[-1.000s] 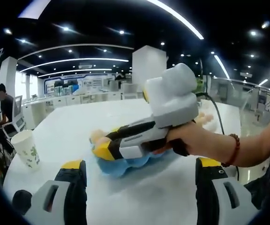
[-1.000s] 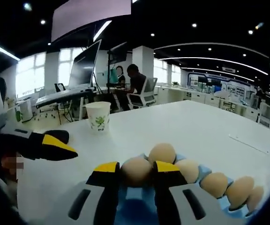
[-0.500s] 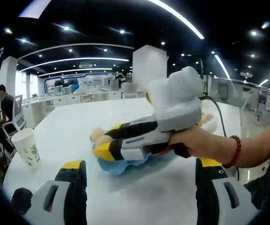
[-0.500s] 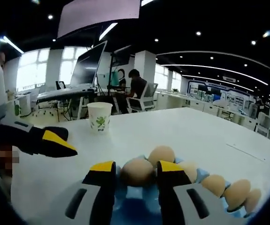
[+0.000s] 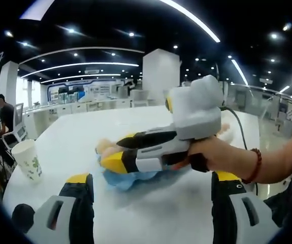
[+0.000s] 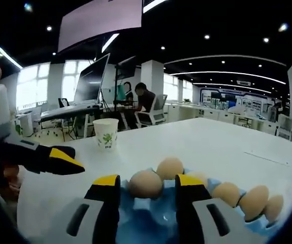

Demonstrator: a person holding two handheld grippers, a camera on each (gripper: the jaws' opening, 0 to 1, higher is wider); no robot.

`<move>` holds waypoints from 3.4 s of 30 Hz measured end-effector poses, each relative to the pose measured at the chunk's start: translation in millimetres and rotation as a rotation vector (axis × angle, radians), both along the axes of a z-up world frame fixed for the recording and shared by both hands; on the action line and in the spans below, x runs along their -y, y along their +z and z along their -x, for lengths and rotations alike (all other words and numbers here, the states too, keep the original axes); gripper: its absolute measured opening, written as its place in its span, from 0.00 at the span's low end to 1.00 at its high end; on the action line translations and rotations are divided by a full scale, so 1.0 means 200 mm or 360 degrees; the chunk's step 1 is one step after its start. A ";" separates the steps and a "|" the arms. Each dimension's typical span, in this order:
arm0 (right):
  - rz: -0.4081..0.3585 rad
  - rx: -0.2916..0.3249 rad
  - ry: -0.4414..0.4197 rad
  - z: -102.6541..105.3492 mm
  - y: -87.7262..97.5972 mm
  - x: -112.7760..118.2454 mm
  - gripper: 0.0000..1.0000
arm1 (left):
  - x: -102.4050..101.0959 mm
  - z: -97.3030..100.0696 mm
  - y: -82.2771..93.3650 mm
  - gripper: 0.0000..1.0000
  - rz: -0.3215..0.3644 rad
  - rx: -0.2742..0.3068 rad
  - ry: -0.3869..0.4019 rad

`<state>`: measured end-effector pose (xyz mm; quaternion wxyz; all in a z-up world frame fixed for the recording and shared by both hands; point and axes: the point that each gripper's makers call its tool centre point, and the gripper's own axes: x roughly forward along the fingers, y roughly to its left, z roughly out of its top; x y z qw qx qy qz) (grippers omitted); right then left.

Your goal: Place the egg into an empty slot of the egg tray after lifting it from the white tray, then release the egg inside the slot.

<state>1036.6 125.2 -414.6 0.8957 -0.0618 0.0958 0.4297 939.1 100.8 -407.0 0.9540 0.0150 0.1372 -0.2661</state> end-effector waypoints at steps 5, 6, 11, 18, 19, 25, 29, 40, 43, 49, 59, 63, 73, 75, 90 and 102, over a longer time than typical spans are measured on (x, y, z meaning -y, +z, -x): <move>-0.0051 -0.0039 -0.0013 0.01 0.01 0.03 0.44 | 0.00 0.00 0.00 0.98 -0.0005 0.0003 0.0001; -0.0057 -0.0038 -0.0017 0.02 0.01 0.04 0.45 | 0.00 0.00 0.01 0.98 -0.0005 0.0004 0.0001; -0.0081 -0.0040 -0.0063 0.02 0.03 0.11 0.45 | 0.01 0.01 0.01 0.98 -0.0004 0.0007 0.0000; -0.0058 -0.0001 -0.0175 -0.01 0.05 0.23 0.45 | 0.03 0.01 0.01 0.98 -0.0001 0.0014 -0.0010; -0.0055 0.0002 -0.0187 -0.01 0.05 0.25 0.45 | 0.04 0.01 0.01 0.98 -0.0001 0.0015 -0.0011; -0.0080 -0.0001 -0.0230 -0.01 0.06 0.31 0.45 | 0.05 0.01 0.01 0.98 0.0000 0.0013 -0.0022; -0.0084 -0.0009 -0.0245 -0.02 0.07 0.35 0.45 | 0.06 0.01 0.01 0.98 -0.0003 0.0014 -0.0021; -0.0101 -0.0054 -0.0339 -0.04 0.07 0.50 0.45 | 0.08 0.02 0.02 0.98 0.0003 0.0021 -0.0034; -0.0096 -0.0053 -0.0362 -0.04 0.07 0.53 0.45 | 0.09 0.02 0.02 0.98 0.0004 0.0023 -0.0040; -0.0078 -0.0070 -0.0389 -0.05 0.05 0.58 0.47 | 0.09 0.01 0.02 0.98 0.0013 0.0025 -0.0040; -0.0031 -0.0066 -0.0479 -0.06 0.06 0.69 0.49 | 0.11 0.01 0.04 0.99 0.0026 0.0045 -0.0052; -0.0020 -0.0070 -0.0493 -0.05 0.05 0.73 0.50 | 0.11 0.02 0.03 0.99 0.0014 0.0043 -0.0049; -0.0061 -0.0059 -0.0599 -0.05 0.10 0.87 0.54 | 0.13 0.01 0.05 0.99 0.0052 0.0051 -0.0046; -0.0060 -0.0059 -0.0617 -0.06 0.10 0.89 0.54 | 0.12 0.01 0.04 0.99 0.0041 0.0051 -0.0039; -0.0024 -0.0130 -0.0861 -0.08 0.06 1.16 0.52 | 0.09 -0.01 0.03 0.99 0.0051 0.0051 -0.0015; -0.0023 -0.0145 -0.1023 -0.10 0.05 1.30 0.45 | 0.09 -0.02 0.02 0.99 0.0027 0.0041 -0.0015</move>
